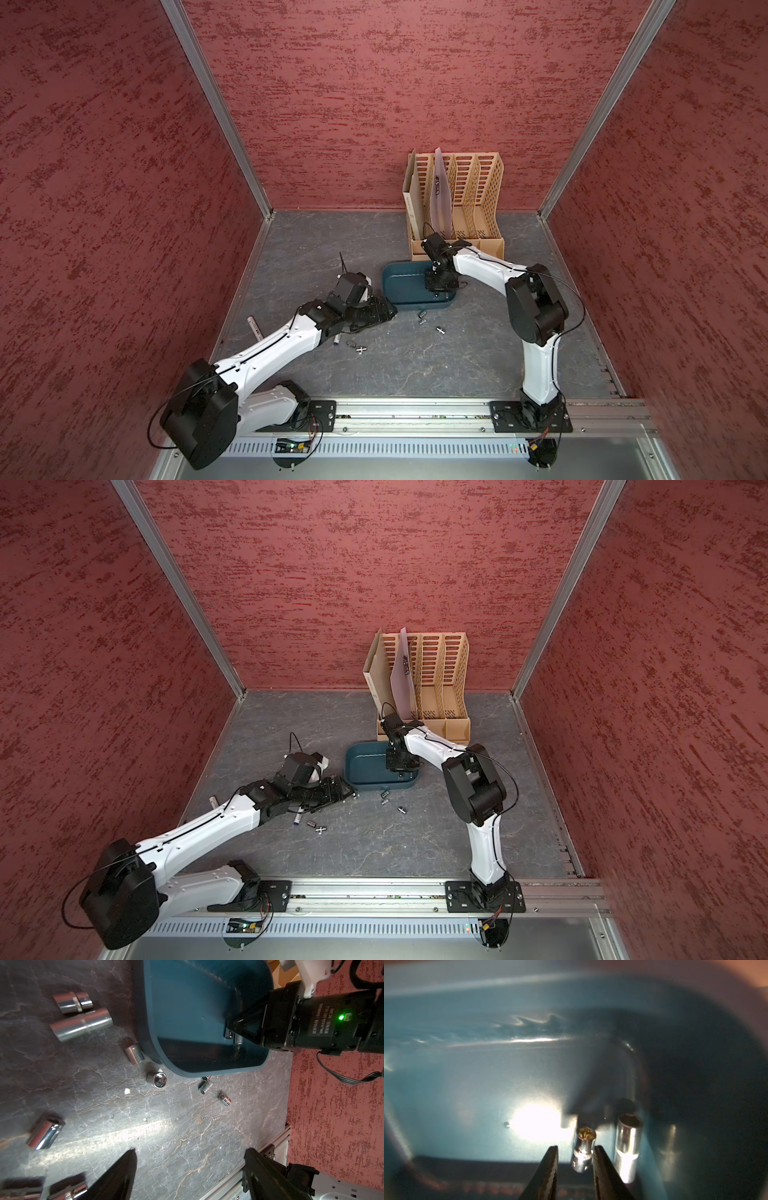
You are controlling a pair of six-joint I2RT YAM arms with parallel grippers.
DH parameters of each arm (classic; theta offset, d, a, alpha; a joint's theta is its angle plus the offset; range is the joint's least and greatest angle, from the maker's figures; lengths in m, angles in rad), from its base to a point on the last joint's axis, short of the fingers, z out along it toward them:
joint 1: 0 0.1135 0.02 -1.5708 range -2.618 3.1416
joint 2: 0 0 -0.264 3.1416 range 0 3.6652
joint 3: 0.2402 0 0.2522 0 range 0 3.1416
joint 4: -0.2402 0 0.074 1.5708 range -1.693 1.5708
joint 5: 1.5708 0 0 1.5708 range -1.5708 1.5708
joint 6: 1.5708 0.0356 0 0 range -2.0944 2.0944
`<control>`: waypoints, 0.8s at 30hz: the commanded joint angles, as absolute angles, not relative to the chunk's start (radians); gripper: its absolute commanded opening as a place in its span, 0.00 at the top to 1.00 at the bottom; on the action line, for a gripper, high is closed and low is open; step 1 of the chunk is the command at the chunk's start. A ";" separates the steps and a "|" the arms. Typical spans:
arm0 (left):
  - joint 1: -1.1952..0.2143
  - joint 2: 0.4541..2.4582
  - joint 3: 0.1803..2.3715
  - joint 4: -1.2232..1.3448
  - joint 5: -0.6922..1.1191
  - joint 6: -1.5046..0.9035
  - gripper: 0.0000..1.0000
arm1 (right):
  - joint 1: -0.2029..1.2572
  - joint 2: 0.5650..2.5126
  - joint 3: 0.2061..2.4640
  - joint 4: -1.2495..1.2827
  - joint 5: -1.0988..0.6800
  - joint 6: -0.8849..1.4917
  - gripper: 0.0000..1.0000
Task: Put the socket on the desktop into the storage box
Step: Place the socket head in the storage box, then pick up the socket head at the center of the board.
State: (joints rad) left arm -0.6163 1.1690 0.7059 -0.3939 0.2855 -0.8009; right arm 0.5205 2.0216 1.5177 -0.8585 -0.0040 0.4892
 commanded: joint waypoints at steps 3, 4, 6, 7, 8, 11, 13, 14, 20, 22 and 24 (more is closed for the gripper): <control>-0.609 1.127 0.693 -0.443 0.259 -0.814 0.16 | 0.527 1.908 1.517 -0.858 0.000 0.490 0.67; -0.608 1.123 0.692 -0.458 0.255 -0.811 0.16 | 0.532 1.892 1.509 -0.859 0.000 0.489 0.66; -0.609 1.118 0.695 -0.482 0.256 -0.803 0.16 | 0.542 1.860 1.490 -0.858 -0.005 0.488 0.66; -0.609 1.116 0.695 -0.491 0.262 -0.797 0.16 | 0.550 1.839 1.478 -0.856 -0.005 0.488 0.65; -0.609 1.115 0.693 -0.497 0.268 -0.793 0.16 | 0.558 1.820 1.465 -0.854 -0.003 0.489 0.65; -0.616 1.107 0.684 -0.499 0.292 -0.784 0.16 | 0.579 1.763 1.422 -0.852 -0.003 0.495 0.64; -0.627 1.103 0.677 -0.493 0.308 -0.778 0.16 | 0.590 1.714 1.381 -0.850 -0.004 0.504 0.63; -0.632 1.103 0.676 -0.489 0.314 -0.779 0.16 | 0.595 1.693 1.363 -0.848 -0.003 0.506 0.63; -0.695 1.127 0.670 -0.438 0.340 -0.776 0.16 | 0.615 1.570 1.249 -0.850 -0.005 0.522 0.61; -0.719 1.143 0.670 -0.415 0.344 -0.777 0.16 | 0.618 1.538 1.207 -0.847 -0.006 0.520 0.61; -0.739 1.161 0.671 -0.395 0.348 -0.780 0.16 | 0.620 1.510 1.171 -0.842 -0.007 0.518 0.61</control>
State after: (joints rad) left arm -0.7181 1.1400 0.6834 -0.4435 0.3305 -0.7925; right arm 0.6128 1.5448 1.2045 -0.8547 -0.0093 0.5095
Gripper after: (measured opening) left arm 0.843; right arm 0.391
